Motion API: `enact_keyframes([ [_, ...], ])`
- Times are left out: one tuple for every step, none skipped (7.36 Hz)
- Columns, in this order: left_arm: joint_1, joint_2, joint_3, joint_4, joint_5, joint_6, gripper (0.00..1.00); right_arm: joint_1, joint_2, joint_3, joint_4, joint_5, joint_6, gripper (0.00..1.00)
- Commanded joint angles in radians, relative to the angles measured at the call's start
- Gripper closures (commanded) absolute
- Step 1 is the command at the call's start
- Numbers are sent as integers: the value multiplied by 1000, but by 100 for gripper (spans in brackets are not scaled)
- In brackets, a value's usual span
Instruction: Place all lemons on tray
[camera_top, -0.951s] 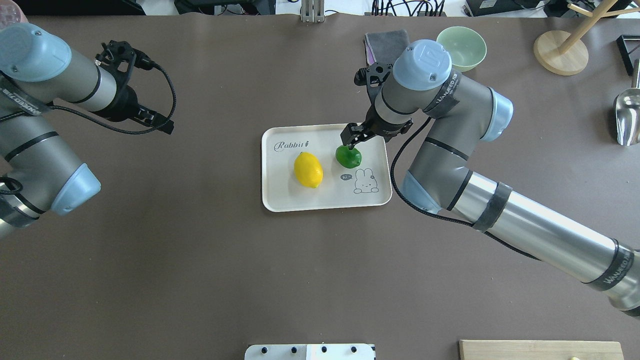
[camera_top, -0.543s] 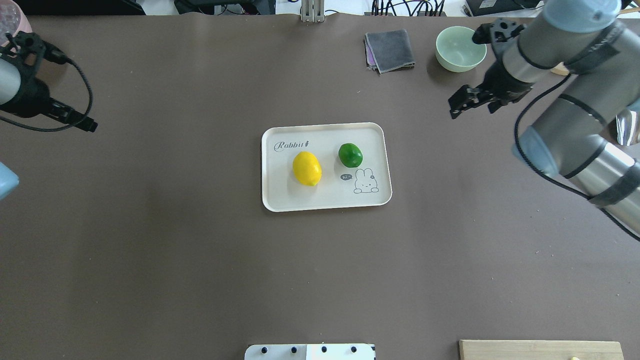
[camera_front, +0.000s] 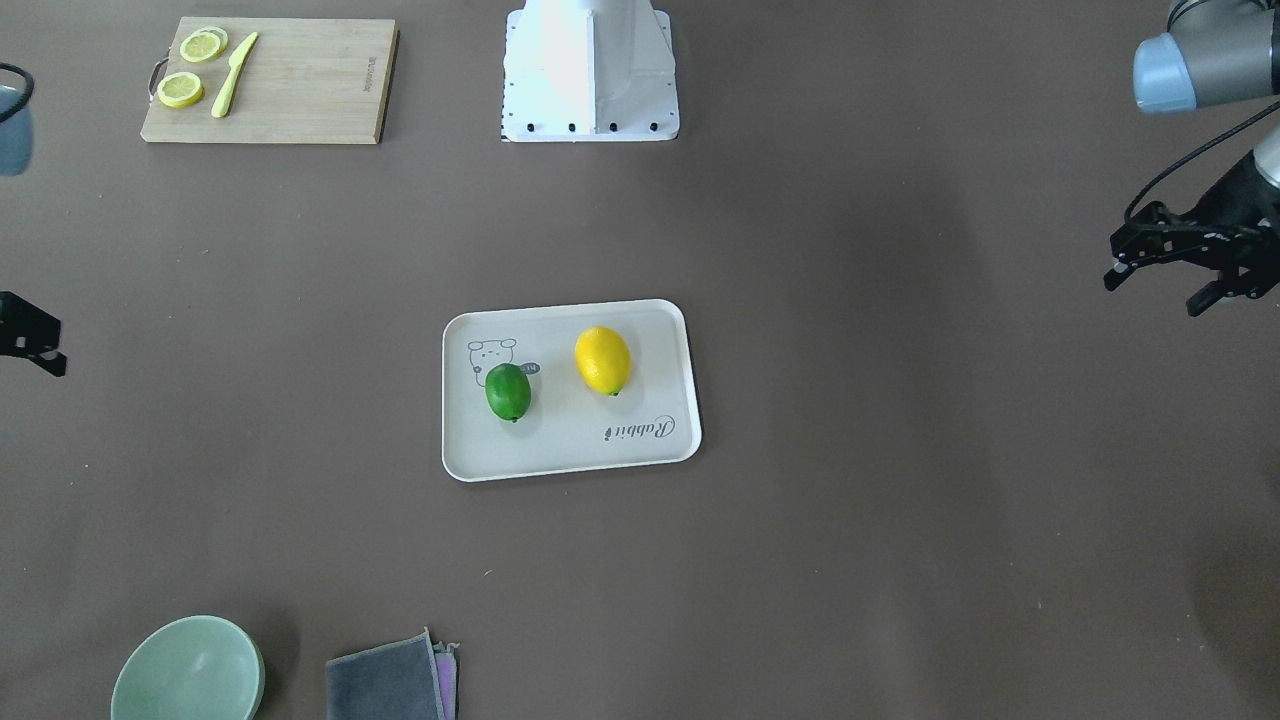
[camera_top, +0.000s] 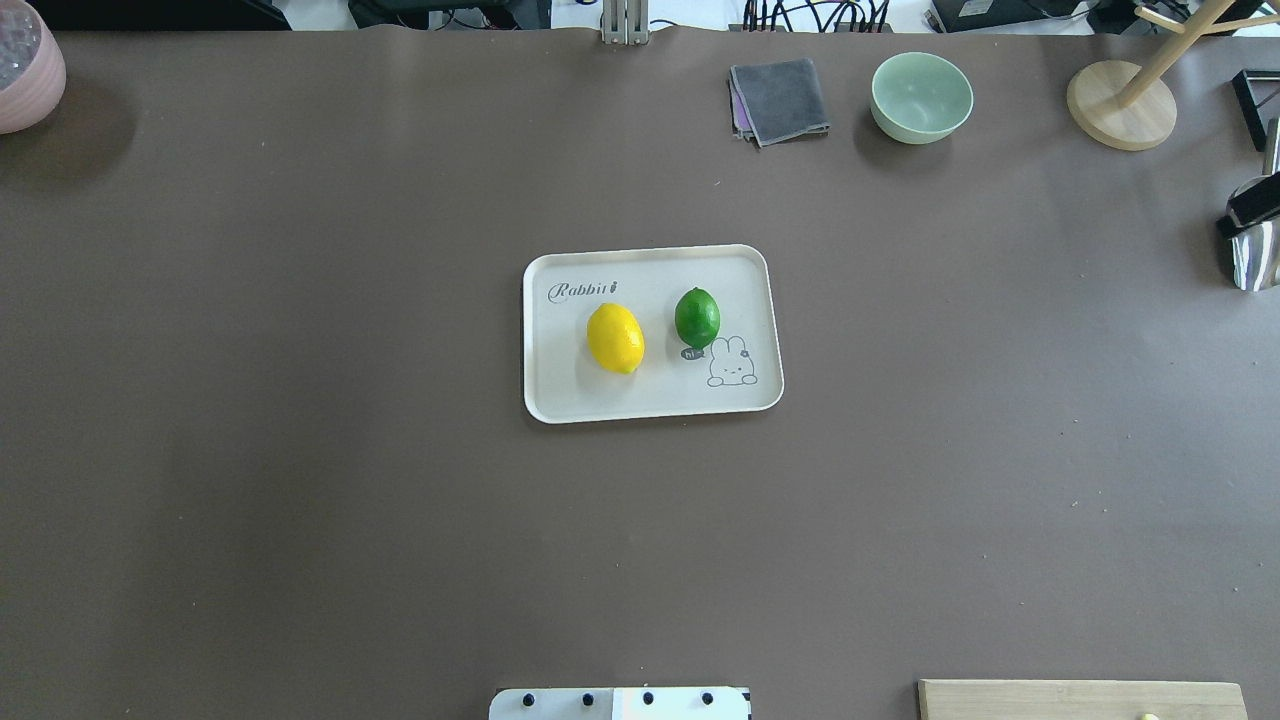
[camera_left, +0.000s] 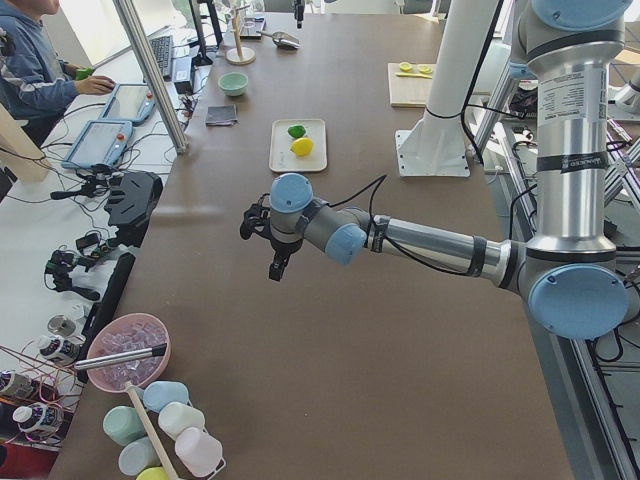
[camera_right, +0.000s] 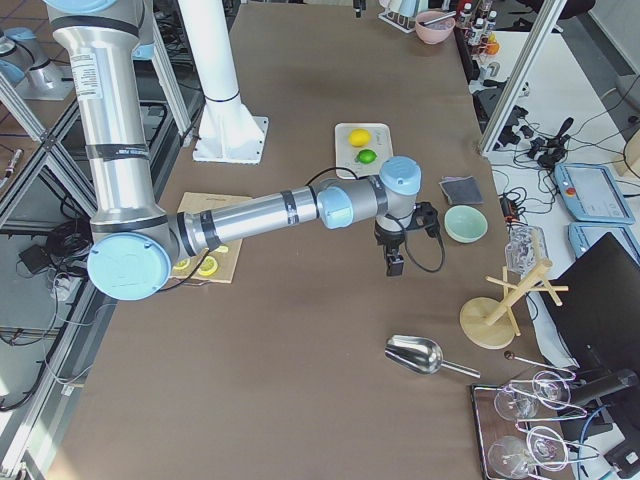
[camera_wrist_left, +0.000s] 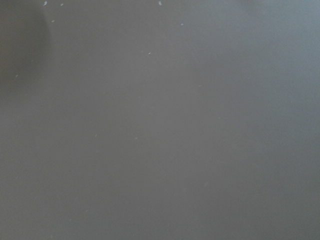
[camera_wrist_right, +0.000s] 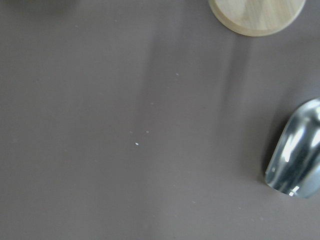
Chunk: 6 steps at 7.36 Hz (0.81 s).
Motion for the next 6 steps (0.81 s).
enact_keyframes([
  [-64, 78, -8, 5, 13, 19, 2, 121, -108, -15, -12, -15, -81, 0],
  [-66, 78, 17, 26, 15, 19, 2, 161, -139, -15, -9, -16, -83, 0],
  [-90, 71, 34, 88, 15, 21, 2, 178, -162, -10, 0, -20, -84, 0],
  [-120, 65, 25, 145, 4, 22, 2, 177, -159, -10, -1, -47, -86, 0],
  [-149, 57, 25, 213, -43, 22, 2, 172, -158, -12, -3, -76, -88, 0],
  [-160, 54, 20, 259, -50, 22, 2, 169, -156, -16, -3, -66, -88, 0],
])
